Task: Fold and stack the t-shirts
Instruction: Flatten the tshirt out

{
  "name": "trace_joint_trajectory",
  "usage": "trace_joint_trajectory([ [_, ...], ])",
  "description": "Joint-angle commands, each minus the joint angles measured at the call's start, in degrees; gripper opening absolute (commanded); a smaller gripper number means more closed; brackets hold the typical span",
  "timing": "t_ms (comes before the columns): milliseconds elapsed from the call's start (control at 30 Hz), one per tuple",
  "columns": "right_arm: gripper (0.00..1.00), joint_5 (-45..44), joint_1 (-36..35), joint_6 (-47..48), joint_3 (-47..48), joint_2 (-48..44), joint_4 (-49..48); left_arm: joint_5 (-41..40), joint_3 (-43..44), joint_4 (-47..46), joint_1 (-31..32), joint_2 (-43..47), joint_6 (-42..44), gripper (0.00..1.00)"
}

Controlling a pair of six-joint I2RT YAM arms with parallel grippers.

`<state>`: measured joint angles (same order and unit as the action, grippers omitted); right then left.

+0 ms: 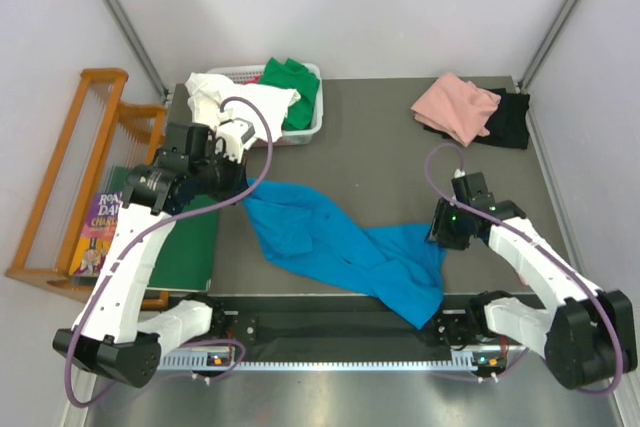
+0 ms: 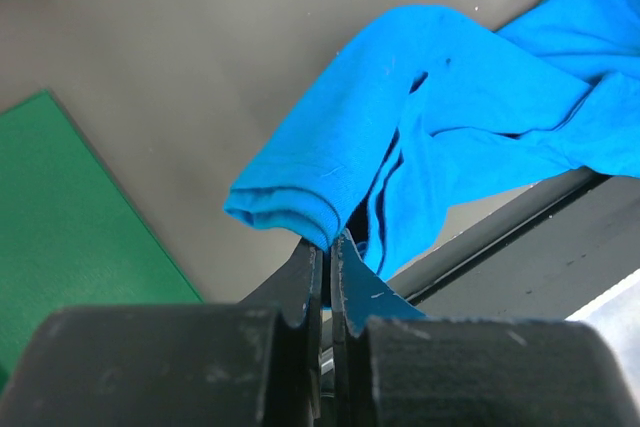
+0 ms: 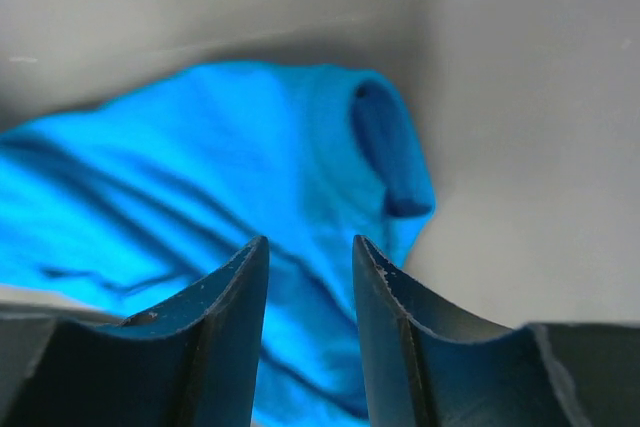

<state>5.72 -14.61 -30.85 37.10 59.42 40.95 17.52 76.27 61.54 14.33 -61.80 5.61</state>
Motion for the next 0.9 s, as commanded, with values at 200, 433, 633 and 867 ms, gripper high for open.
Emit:
trace_joint_trajectory([
  [200,0.38,-5.01,-4.19,-2.81,-5.02,5.89,-7.11,0.32,-0.16,-2.12,-0.26,1.86,-0.51,0.0],
  [433,0.4,-7.2,-7.27,-5.79,-5.99,3.87,-4.92,1.03,-0.42,-2.48,-0.26,1.68,-0.68,0.0],
  [633,0.37,-7.47,-9.38,-7.73,-7.22,2.1,-4.91,1.47,-0.59,-2.56,-0.26,1.77,-0.86,0.0],
  [867,0.0,-6.15,-9.56,-6.59,-5.38,10.27,-10.97,0.85,0.63,-1.51,-0.26,1.68,-0.51,0.0],
])
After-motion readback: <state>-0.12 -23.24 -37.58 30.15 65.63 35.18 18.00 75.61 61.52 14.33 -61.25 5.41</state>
